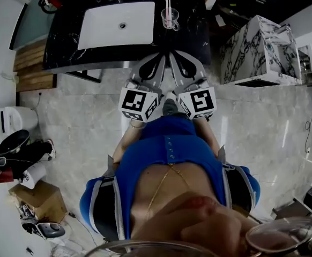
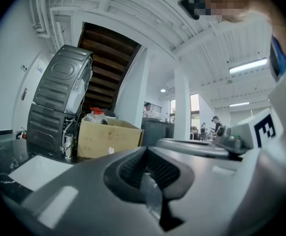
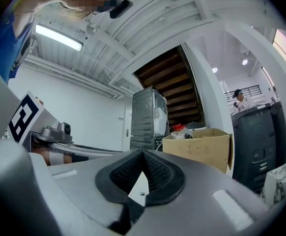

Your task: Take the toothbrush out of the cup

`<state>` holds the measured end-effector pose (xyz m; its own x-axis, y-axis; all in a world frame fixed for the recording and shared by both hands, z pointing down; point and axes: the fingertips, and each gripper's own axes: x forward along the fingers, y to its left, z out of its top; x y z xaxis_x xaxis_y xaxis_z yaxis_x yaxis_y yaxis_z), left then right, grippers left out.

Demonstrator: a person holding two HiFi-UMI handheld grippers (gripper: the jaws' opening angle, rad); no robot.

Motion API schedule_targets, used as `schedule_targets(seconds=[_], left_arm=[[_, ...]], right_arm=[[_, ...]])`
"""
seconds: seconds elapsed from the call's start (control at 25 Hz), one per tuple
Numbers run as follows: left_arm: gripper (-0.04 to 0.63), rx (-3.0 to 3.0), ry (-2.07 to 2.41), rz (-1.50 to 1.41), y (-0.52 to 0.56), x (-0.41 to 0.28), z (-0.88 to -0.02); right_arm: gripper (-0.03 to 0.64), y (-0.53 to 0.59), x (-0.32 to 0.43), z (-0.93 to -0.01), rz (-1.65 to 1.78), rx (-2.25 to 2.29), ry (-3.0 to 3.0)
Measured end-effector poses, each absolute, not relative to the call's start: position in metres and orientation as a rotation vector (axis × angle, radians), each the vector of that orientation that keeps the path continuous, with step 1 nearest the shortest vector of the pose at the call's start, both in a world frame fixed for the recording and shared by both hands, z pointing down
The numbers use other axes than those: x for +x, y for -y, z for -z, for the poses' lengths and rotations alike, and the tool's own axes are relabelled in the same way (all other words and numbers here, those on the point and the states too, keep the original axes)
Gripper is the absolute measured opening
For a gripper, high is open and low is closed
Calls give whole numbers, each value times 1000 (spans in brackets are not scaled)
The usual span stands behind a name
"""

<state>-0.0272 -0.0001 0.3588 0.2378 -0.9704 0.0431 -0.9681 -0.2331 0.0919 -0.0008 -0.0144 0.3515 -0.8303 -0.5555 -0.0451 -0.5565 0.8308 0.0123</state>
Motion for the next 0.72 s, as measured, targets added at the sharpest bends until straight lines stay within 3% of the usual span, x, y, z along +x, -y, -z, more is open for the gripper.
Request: schedule_targets(seconds=[0.72], left_arm=[[5, 2346, 1885, 11, 96, -8, -372]], right_arm=[[2, 104, 22, -366, -25, -877, -3008]])
